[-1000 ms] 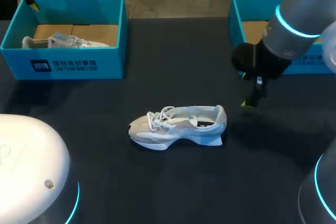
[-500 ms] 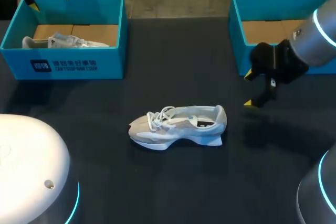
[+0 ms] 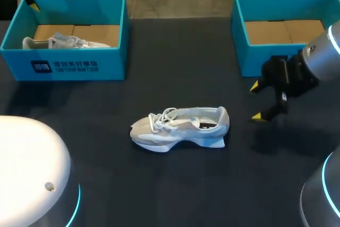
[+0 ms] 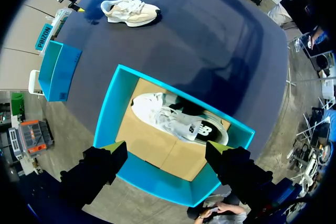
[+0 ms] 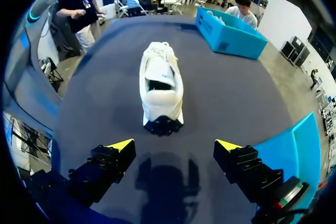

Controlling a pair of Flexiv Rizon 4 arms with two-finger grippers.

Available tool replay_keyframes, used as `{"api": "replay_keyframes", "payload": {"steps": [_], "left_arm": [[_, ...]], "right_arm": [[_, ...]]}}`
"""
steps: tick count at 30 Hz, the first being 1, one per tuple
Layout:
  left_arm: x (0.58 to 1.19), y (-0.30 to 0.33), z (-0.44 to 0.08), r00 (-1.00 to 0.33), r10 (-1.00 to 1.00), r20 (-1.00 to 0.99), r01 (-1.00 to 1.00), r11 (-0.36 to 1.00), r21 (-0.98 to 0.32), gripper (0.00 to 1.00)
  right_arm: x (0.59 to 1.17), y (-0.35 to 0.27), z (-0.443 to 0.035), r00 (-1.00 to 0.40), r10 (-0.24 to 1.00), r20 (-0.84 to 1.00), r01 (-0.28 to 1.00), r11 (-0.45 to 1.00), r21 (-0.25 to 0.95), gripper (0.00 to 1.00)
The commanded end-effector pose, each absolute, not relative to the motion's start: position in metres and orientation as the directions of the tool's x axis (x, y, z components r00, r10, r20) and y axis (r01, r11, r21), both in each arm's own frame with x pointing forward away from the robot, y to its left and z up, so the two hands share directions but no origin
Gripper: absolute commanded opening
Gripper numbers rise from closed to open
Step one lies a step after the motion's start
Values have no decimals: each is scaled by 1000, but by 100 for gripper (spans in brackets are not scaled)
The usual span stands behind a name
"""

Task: Take the shoe out of the shoebox, open the shoe tongue, remove and reinsert the insole, then place the shoe into the shoebox

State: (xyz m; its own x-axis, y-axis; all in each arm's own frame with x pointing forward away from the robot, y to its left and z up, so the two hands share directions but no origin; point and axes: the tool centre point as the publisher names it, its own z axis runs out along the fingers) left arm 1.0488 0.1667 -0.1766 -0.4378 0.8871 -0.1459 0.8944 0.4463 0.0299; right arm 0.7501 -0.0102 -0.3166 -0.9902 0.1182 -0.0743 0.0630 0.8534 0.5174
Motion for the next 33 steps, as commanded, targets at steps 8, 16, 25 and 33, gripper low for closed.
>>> {"api": "replay_keyframes", "payload": {"steps": [8, 16, 25, 33], "left_arm": [[1049, 167, -176, -438, 887, -145, 894, 446, 31, 100], [1049, 167, -176, -438, 887, -145, 894, 446, 31, 100], [1049, 167, -176, -438, 887, -145, 894, 446, 31, 100], [1049, 167, -176, -438, 887, -145, 894, 446, 31, 100]], "right_arm": [[743, 0, -367, -983, 166, -73, 104, 844, 525, 100], [747, 18, -387, -979, 195, -58, 135, 835, 533, 100], [756, 46, -393, -979, 194, -59, 126, 812, 570, 100], [756, 56, -392, -978, 205, -48, 139, 800, 583, 100]]}}
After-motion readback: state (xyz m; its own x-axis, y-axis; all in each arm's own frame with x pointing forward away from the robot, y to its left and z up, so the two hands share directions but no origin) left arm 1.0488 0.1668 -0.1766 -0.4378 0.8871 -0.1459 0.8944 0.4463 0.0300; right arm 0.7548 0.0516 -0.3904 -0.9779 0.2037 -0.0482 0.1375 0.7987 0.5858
